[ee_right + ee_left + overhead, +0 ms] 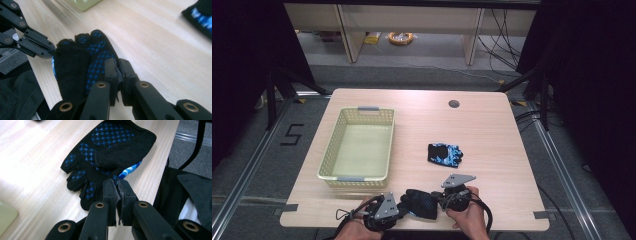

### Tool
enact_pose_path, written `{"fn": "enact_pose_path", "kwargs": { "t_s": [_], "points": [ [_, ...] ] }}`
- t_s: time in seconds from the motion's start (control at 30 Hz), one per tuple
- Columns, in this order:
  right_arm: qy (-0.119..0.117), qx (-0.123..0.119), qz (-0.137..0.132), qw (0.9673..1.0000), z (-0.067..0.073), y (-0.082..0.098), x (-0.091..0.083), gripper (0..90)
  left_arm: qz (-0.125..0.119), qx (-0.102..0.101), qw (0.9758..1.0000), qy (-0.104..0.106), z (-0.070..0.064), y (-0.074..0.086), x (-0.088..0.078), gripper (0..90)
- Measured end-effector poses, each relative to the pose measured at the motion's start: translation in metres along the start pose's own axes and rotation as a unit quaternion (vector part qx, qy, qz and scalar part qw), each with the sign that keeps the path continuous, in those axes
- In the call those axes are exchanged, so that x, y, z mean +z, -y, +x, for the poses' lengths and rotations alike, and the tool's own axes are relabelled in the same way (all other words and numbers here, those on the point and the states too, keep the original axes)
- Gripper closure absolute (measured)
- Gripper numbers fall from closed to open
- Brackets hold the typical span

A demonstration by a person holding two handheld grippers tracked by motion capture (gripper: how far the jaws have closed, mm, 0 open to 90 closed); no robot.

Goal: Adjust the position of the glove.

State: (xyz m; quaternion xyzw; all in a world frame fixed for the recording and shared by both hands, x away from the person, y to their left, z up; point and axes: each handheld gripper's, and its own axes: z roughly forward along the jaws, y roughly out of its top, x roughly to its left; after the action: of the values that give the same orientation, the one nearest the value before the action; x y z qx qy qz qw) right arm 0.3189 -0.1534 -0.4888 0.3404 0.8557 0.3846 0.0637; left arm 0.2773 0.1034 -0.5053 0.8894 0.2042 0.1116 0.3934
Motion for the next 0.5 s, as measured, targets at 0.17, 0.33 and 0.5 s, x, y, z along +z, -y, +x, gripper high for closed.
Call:
{"fn": "enact_pose_path", "kwargs": {
  "t_s": [0.17,0.33,0.5],
  "points": [
    [0.017,-0.01,-0.005,0.9998,-0.009,-0.009,-0.01,86.3,-0.009,0.003,1.0,0.0,0.0,-0.013,0.009,85.1],
    [0.024,0.002,-0.002,0.9997,-0.023,-0.009,-0.017,86.3,-0.008,0.009,0.9999,0.007,-0.001,-0.027,0.02,85.0],
    [0.037,0.006,-0.003,0.9993,-0.032,-0.006,-0.017,86.2,0.0,0.016,0.9998,0.01,-0.002,-0.032,0.033,84.8]
  ]
}}
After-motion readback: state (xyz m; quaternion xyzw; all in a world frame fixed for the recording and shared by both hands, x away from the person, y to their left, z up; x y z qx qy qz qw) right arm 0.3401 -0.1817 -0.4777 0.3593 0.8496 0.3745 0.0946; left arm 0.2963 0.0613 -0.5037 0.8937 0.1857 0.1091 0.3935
